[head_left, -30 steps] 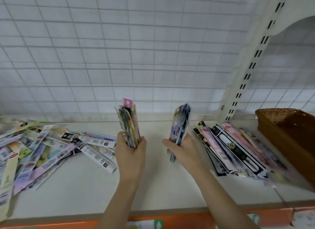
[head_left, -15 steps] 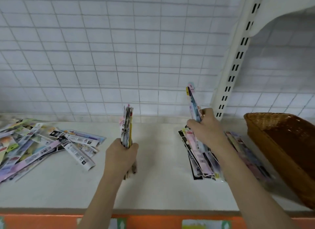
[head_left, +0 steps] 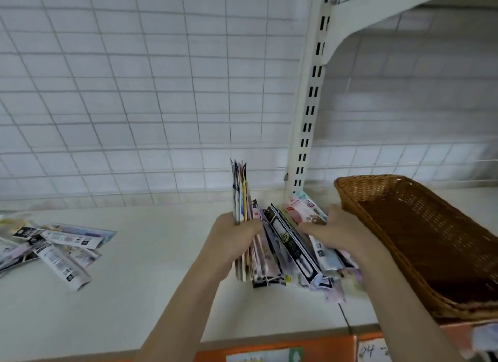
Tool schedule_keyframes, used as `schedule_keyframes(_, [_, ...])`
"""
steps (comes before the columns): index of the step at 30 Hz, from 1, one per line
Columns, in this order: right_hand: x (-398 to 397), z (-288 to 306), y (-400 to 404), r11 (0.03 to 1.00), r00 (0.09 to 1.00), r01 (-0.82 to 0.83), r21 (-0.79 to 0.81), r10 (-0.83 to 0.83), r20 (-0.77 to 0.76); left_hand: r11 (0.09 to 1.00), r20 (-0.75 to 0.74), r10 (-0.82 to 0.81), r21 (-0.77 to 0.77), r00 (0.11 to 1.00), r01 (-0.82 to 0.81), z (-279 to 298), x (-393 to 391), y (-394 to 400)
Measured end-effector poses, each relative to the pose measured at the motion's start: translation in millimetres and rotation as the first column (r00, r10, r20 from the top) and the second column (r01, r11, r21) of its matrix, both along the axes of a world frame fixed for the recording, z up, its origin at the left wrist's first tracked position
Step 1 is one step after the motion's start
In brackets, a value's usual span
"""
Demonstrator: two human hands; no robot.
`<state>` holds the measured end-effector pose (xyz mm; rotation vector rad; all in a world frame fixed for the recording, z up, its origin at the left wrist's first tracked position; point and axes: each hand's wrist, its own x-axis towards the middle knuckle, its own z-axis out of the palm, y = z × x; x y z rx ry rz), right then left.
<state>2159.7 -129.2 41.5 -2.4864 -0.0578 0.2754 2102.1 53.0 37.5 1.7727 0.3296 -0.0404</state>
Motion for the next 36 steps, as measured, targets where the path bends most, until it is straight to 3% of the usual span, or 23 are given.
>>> schedule_keyframes(6, [7,-11,0,0.999,0.997,-0.008,-0.041,0.011,0.082,0.999,-0.015,0.041,0.036,0.999,-0.041,6,4,3])
schedule_keyframes(10, [7,-22,-3,0.992,0.973,0.058,-0.111,-0.031,0.229,0.990,-0.037,-0.001,0.141,0.999,0.006,11,11,-6])
schedule_keyframes(18, [-3,-31,-12,0.998,0.906,0.048,-0.036,-0.028,0.423,0.944,-0.095,-0.055,0.318,0.994,0.083,20,35,-29])
schedule_keyframes(24, [-4,-40,-11,0.997,0.902,0.044,-0.057,-0.015,0.431,0.777,-0.209,-0.134,0.584,0.969,0.234,13,41,-36])
schedule_keyframes(36, [-4,-38,-4,0.998,0.888,0.042,-0.052,-0.013,0.459,0.605,-0.116,-0.074,0.784,0.990,0.137,5,44,-26])
